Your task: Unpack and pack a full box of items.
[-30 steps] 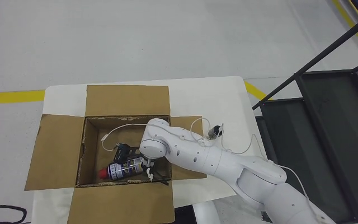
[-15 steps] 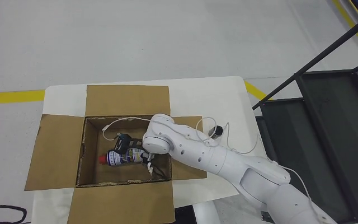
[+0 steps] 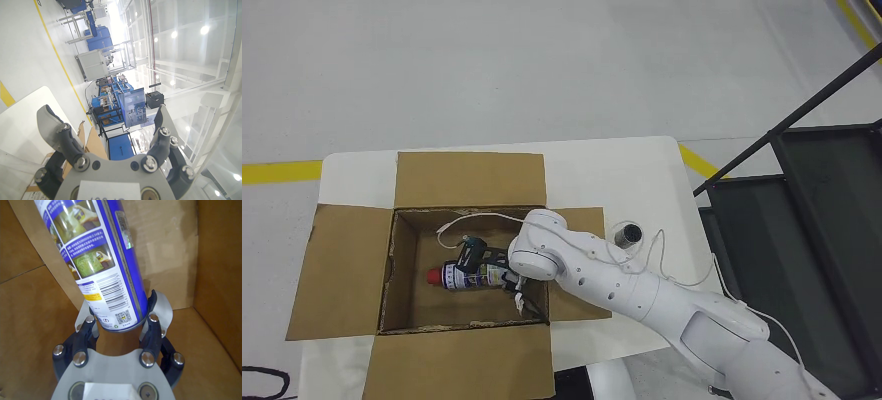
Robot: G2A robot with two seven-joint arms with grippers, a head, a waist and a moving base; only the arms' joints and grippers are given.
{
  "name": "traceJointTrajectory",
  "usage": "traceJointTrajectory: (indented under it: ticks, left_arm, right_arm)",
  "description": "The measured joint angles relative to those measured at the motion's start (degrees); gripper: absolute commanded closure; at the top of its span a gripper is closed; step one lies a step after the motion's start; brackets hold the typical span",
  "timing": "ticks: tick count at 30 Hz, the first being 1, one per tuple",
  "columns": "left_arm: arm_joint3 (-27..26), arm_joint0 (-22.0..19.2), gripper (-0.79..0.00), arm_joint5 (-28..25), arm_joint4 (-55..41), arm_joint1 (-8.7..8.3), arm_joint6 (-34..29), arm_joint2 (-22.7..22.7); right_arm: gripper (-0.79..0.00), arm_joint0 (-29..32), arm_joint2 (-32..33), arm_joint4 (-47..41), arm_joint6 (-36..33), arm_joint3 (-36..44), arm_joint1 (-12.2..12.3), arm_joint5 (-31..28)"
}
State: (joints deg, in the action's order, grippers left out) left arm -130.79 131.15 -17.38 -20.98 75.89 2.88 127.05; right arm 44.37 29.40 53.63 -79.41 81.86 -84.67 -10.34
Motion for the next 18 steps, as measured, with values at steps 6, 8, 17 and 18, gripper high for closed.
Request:
traceJointTrajectory:
  ticks: [6, 8, 17, 18]
  left_arm:
    - [0.0, 0.0, -0.785, 0.0, 0.0, 0.00, 0.0, 0.0]
    - [0.0, 0.0, -0.785, 0.0, 0.0, 0.00, 0.0, 0.0]
    - [0.0, 0.0, -0.785, 0.0, 0.0, 0.00, 0.0, 0.0]
    - [0.0, 0.0, -0.785, 0.0, 0.0, 0.00, 0.0, 0.0]
  right_arm:
    - [-0.483, -0.6, -1.8, -0.1, 0.4, -1.1, -1.1, -0.4]
    - [-0.520, -1.2, -2.5, -0.2, 0.4, -1.7, -1.6, -0.7]
    - [-0.640, -3.8, -5.2, -1.4, 1.1, -5.3, -4.1, -2.0]
    - [-0.637, -4.1, -5.5, -1.6, 1.2, -5.7, -4.3, -2.2]
